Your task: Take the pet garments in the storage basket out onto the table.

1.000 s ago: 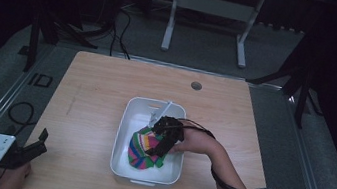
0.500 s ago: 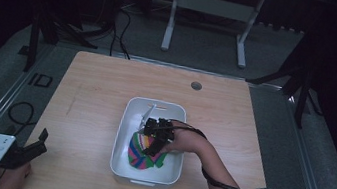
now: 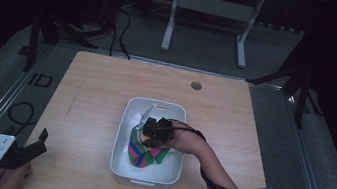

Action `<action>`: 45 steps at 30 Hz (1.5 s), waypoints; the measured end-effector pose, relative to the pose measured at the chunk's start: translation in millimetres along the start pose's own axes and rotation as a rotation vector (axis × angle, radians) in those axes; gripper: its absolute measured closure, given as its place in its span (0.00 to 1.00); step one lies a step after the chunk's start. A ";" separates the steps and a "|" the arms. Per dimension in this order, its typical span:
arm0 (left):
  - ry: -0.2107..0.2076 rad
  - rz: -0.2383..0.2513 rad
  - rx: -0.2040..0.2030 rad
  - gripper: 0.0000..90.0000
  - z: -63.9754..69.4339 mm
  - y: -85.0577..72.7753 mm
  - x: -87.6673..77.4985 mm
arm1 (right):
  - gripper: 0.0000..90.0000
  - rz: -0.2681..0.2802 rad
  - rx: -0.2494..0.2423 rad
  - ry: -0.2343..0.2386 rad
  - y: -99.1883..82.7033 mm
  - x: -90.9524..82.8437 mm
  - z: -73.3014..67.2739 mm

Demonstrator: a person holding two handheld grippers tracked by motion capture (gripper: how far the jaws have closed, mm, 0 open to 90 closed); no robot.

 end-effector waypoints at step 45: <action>0.004 -0.003 -0.001 0.01 -0.5 0.0 0.7 | 0.84 0.340 -0.005 -0.226 7.5 -192.4 -8.9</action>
Point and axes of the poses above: each handheld gripper's, and its own axes: x roughly forward along the jaws, y roughly out of its top, z roughly to its right, the point moved 10 cm from there along x, roughly forward along the jaws, and after that the axes turned 13 degrees about y, right-handed, at the moved point
